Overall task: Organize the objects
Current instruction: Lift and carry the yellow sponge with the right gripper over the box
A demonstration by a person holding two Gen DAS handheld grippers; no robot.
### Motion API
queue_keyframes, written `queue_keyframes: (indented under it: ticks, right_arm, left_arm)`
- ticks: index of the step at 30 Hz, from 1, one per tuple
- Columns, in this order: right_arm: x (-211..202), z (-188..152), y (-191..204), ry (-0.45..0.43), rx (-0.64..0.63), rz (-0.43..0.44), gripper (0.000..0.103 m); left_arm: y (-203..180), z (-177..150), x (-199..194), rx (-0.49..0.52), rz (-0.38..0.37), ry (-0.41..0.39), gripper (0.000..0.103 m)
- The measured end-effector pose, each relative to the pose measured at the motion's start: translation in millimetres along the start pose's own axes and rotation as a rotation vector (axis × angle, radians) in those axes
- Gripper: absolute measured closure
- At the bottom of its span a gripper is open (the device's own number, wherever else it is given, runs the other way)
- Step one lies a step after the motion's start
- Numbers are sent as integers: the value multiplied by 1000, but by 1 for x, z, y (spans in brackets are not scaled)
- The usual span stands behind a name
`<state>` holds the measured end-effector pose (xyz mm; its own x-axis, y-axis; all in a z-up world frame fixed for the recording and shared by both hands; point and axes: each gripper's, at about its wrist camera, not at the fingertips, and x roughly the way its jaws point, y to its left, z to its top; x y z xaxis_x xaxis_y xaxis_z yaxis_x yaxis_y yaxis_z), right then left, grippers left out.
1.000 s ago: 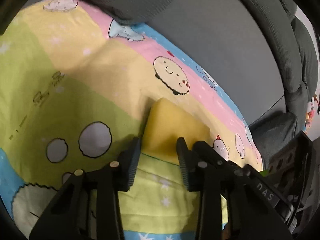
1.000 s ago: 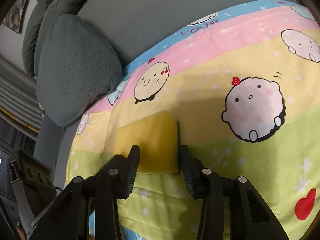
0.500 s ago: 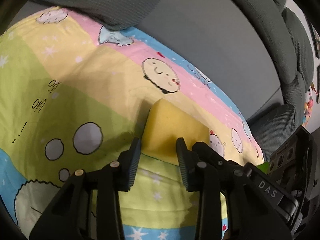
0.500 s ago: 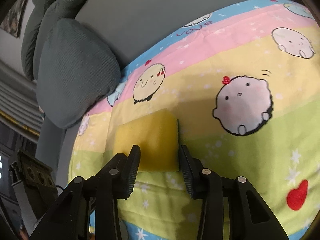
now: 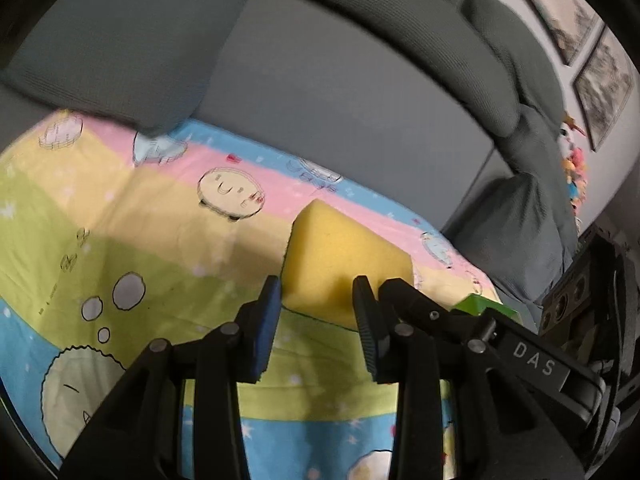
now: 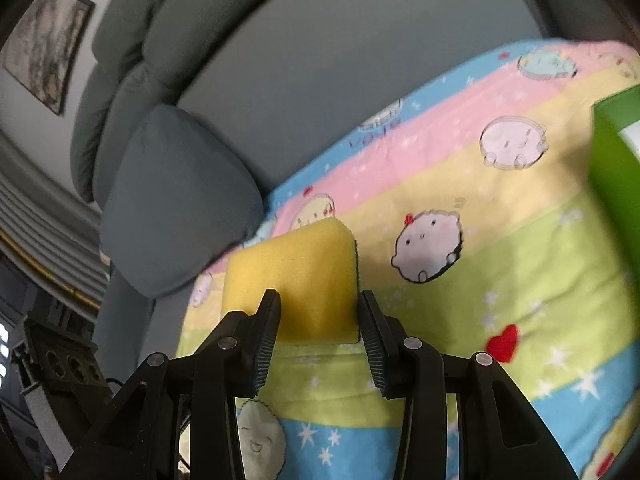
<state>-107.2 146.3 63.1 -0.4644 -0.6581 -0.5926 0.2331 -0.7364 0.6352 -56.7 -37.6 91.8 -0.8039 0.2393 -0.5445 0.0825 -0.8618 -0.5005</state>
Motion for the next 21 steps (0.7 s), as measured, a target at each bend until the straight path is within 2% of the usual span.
queue_keyframes:
  ticks: [3,7,12,21]
  right_arm:
    - [-25,-1,5,-59,-8,16,60]
    - [-54,-2,9,-136,-25,-5,60]
    - [-79,-3,4,-181,-19,-40,60]
    - [-131,-13,-12,-284,6,-165,60]
  left_arm:
    - [-14,-1,-13,28,-45,-36,67]
    - [-34,-6,-25,91,-92,-54,67]
    - [-53,-14,-27,140,-139,-43,67]
    - [-94,-32,-20,254,-238,-3,66]
